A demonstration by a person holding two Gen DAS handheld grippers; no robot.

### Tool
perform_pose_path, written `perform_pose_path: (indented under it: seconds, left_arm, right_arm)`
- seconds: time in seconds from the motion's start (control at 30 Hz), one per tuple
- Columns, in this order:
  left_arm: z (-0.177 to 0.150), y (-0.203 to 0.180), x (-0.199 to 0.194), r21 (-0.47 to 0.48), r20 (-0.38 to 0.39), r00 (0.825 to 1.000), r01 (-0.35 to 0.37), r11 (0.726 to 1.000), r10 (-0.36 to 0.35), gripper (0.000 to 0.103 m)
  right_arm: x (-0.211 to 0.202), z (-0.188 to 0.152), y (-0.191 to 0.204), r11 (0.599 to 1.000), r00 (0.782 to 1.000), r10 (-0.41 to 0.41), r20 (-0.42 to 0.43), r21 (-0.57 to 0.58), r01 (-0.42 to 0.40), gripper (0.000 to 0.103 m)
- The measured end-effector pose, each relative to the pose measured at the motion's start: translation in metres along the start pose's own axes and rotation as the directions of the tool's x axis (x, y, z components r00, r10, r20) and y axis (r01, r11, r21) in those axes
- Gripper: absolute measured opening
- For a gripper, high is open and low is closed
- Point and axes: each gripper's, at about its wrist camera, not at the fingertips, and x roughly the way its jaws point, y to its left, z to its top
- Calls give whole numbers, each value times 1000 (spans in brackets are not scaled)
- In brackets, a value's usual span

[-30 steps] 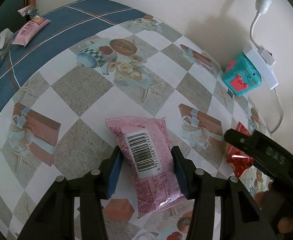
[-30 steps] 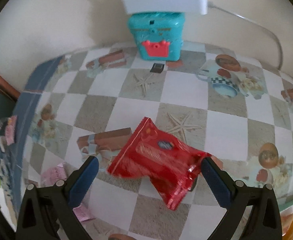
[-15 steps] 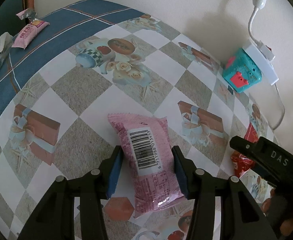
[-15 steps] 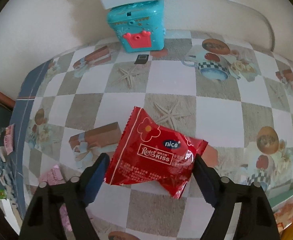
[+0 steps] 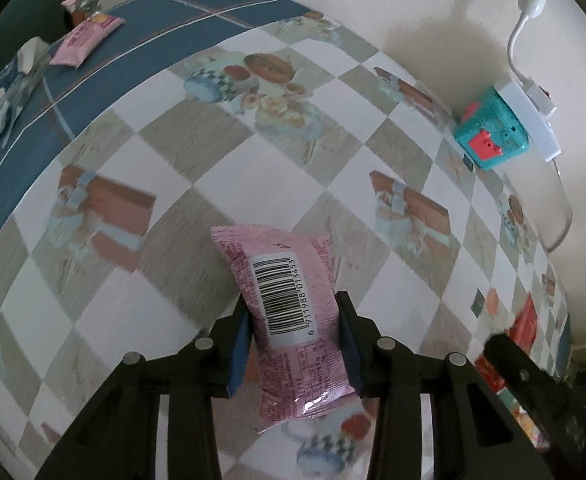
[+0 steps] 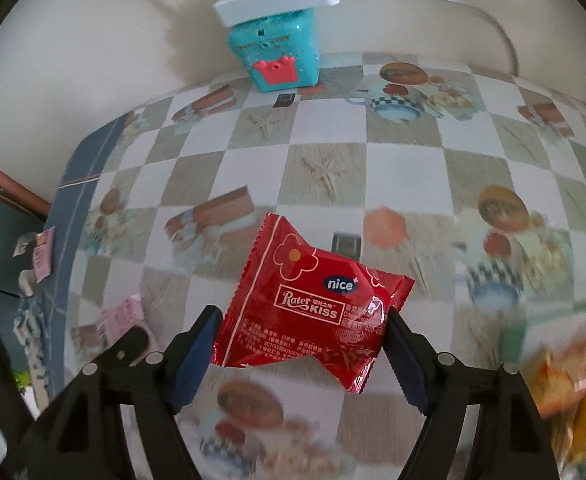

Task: Organize snacks
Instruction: 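Carry both bags over the white tray and open both tools to drop them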

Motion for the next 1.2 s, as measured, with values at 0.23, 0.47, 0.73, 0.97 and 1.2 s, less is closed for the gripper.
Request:
perform_pose_path:
  seconds: [0.23, 0.47, 0.73, 0.97, 1.2]
  left_arm:
    - [-26, 1, -49, 4, -2, 1000, 19, 1000, -19, 41]
    - [-66, -13, -92, 57, 22, 999, 41, 998, -42, 41]
    - [-109, -51, -112, 141, 33, 998, 52, 989, -57, 41]
    - [-154, -106, -122, 257, 35, 995, 77, 963, -89, 41]
    - [-200, -168, -114, 400, -8, 993, 112, 910, -119, 41]
  right_arm:
    - [-58, -45, -1, 998, 998, 35, 55, 41, -38, 81]
    - [-113, -91, -12, 995, 989, 24, 144, 94, -37, 81]
    - [-158, -126, -54, 985, 973, -63, 221, 172, 25, 81]
    - [-174, -141, -124, 951, 960, -164, 226, 294, 93, 81]
    - [-187, -157, -195, 901, 951, -243, 191, 408, 148, 82]
